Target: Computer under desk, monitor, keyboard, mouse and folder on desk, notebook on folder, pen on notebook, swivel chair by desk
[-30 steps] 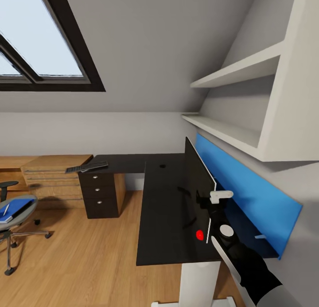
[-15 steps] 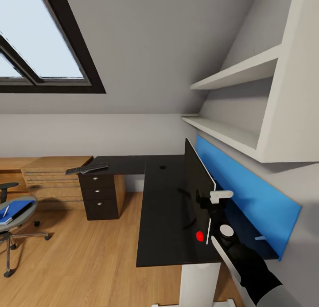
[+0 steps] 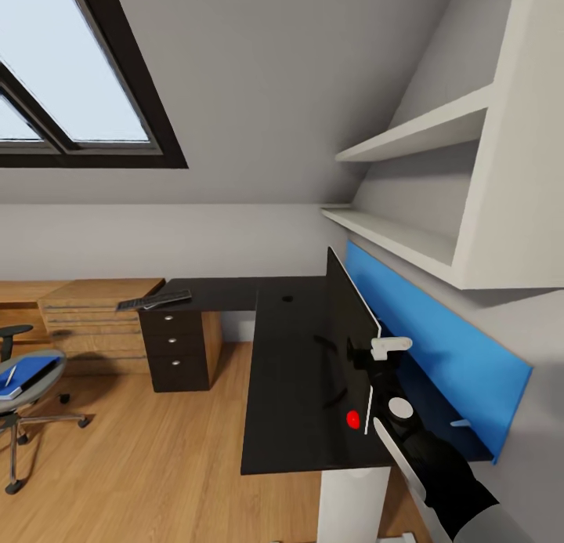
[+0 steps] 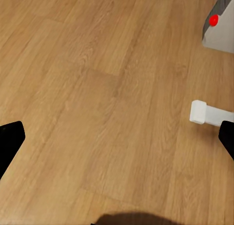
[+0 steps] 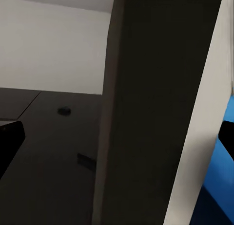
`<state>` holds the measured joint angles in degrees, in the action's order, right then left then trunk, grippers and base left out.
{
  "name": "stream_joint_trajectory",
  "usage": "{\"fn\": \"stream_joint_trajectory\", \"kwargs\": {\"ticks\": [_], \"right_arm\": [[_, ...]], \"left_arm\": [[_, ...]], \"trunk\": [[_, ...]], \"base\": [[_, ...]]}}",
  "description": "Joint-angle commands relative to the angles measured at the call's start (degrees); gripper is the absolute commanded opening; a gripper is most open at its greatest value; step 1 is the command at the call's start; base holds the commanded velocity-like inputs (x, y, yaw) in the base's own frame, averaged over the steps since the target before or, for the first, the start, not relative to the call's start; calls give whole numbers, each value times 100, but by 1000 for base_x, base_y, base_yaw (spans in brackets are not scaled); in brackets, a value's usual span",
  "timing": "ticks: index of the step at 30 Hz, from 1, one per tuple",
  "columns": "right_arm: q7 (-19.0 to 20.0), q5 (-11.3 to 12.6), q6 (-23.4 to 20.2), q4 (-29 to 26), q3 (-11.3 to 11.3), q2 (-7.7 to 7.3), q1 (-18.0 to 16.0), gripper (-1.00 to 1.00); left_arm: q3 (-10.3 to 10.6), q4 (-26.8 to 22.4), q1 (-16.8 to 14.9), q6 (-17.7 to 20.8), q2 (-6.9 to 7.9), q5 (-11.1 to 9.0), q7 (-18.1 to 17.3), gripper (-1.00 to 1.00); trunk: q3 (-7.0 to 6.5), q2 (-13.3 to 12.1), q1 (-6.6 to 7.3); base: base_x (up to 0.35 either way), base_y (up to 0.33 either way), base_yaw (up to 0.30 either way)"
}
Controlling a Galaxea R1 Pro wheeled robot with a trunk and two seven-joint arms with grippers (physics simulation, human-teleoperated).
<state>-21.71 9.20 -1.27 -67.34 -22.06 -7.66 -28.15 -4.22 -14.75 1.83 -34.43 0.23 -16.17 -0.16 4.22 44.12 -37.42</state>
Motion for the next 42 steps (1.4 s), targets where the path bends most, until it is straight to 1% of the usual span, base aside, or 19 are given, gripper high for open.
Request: {"fn": "stream_joint_trajectory", "kwargs": {"ticks": [1,17,37,42], "right_arm": [[-46,38,-13,-7,-26,-8,-7,100],[-52,48,-13,18,-39,19,-7,100],[-92,62,-28,266,-40,38,-6,100],[-95,88,-36,291,-41,80,-6,100]], "left_arm": [[-26,-11,2,-3,-3,18,-2,100],[-26,-11,2,4,3,18,0,100],[-26,-11,2,3,4,18,1,100],[-26,-11,2,2,4,18,4,100]], "trunk": [[5,7,-2],[-8,7,-2],[-8,7,-2],[-8,7,-2]], "base": [[0,0,0],[0,0,0],[0,0,0],[0,0,0]]}}
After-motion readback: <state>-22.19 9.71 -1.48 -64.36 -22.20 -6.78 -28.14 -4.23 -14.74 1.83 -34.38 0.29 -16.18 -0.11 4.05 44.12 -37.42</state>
